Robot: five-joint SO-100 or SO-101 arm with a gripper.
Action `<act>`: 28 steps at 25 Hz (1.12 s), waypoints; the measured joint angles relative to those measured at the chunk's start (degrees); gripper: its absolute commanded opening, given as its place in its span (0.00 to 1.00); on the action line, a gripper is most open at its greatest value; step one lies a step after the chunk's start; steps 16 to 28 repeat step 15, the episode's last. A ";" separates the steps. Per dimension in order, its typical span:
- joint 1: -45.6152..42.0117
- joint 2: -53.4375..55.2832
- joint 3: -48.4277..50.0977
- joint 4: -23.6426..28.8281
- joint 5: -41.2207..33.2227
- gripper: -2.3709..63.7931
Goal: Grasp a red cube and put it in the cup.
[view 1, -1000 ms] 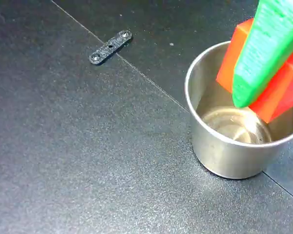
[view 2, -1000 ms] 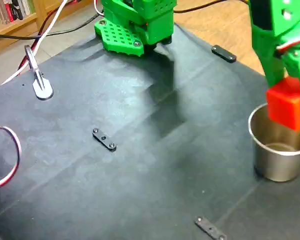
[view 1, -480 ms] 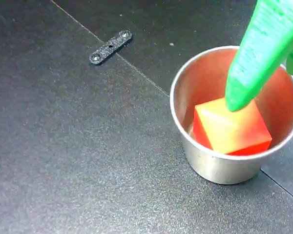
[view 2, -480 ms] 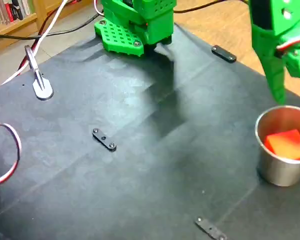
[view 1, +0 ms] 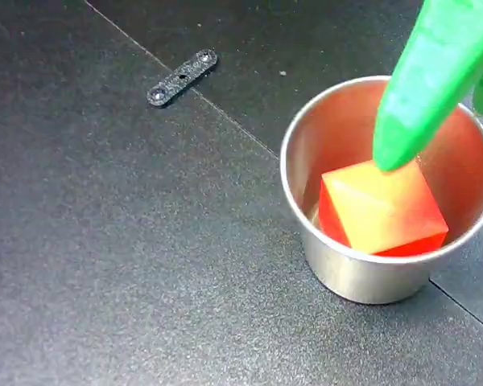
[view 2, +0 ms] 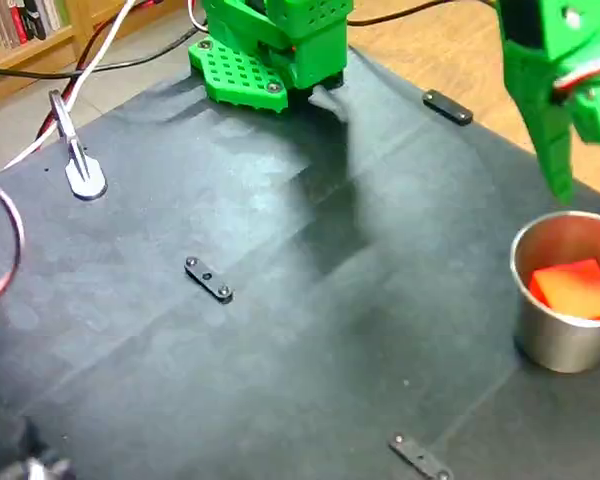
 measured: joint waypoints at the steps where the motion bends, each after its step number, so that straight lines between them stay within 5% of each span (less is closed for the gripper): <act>1: 0.00 0.70 0.00 0.00 0.00 0.40; 15: -0.53 19.69 0.00 0.26 0.35 0.40; 28: -0.53 19.69 0.00 0.26 0.35 0.40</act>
